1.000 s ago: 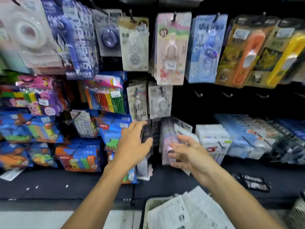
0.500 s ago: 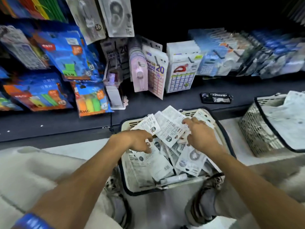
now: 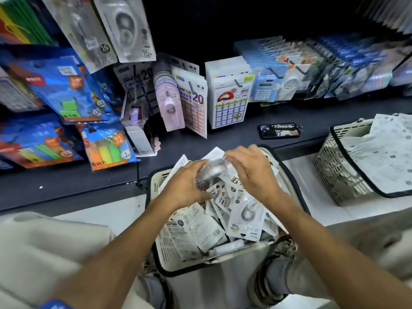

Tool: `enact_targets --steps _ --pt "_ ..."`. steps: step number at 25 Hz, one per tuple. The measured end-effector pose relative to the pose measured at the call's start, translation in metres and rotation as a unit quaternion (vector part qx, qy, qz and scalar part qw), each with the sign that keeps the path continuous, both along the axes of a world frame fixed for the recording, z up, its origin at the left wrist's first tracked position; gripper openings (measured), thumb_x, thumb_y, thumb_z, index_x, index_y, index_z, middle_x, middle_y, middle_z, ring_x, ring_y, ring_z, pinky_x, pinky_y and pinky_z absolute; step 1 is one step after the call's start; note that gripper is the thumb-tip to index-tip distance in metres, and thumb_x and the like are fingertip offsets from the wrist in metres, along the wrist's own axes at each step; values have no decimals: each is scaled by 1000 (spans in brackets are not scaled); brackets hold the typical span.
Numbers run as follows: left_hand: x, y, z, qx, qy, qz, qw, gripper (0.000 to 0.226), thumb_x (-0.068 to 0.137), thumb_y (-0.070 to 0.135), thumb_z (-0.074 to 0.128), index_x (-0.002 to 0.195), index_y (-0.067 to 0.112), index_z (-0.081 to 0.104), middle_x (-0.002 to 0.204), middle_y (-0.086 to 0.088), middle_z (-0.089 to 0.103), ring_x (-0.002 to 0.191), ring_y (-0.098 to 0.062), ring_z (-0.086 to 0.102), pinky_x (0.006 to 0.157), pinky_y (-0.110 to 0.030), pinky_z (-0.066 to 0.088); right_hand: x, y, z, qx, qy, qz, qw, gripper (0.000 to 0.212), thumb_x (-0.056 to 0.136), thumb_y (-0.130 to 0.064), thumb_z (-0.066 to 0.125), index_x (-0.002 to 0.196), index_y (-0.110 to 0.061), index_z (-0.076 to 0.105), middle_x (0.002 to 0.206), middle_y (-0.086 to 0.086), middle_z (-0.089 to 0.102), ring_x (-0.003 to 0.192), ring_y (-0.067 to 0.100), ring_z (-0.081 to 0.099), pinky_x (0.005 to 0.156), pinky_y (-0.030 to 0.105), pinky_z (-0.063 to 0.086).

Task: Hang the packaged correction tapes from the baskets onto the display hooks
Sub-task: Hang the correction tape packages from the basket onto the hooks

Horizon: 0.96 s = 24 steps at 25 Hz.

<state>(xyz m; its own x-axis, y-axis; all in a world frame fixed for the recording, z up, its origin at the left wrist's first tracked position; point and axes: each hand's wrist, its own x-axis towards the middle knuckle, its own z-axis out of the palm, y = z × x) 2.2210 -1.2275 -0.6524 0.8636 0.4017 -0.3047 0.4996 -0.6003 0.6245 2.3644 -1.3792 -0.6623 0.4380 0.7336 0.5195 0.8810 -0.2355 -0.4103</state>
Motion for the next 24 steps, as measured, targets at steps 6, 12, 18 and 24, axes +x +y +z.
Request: enact_targets --steps 6,12,18,24 --pt "12 -14 3 -224 -115 144 957 18 82 16 86 95 10 75 89 -8 81 83 -26 78 70 -36 64 28 -23 17 -109 421 -81 897 41 87 -32 74 123 -37 55 115 -12 66 87 7 63 80 32 52" --pt "7 -7 -8 -265 -109 218 933 22 86 12 82 92 28 68 79 13 74 54 11 65 43 -7 44 29 -45 -14 -421 272 -15 865 26 84 -23 80 106 -18 68 110 -1 68 100 22 62 74 25 44" --pt "3 6 -9 -322 -118 321 883 20 88 8 73 99 25 72 85 8 79 84 -16 72 70 -29 52 44 -40 35 39 658 -53 751 15 94 -16 66 81 -22 71 78 -1 72 61 13 62 55 23 47" --pt "8 6 3 -552 -189 298 756 52 93 54 59 128 17 71 119 -10 77 107 -31 75 92 -49 57 -28 -7 22 107 797 -81 589 38 87 6 69 121 -4 57 105 19 76 80 34 76 62 35 62"
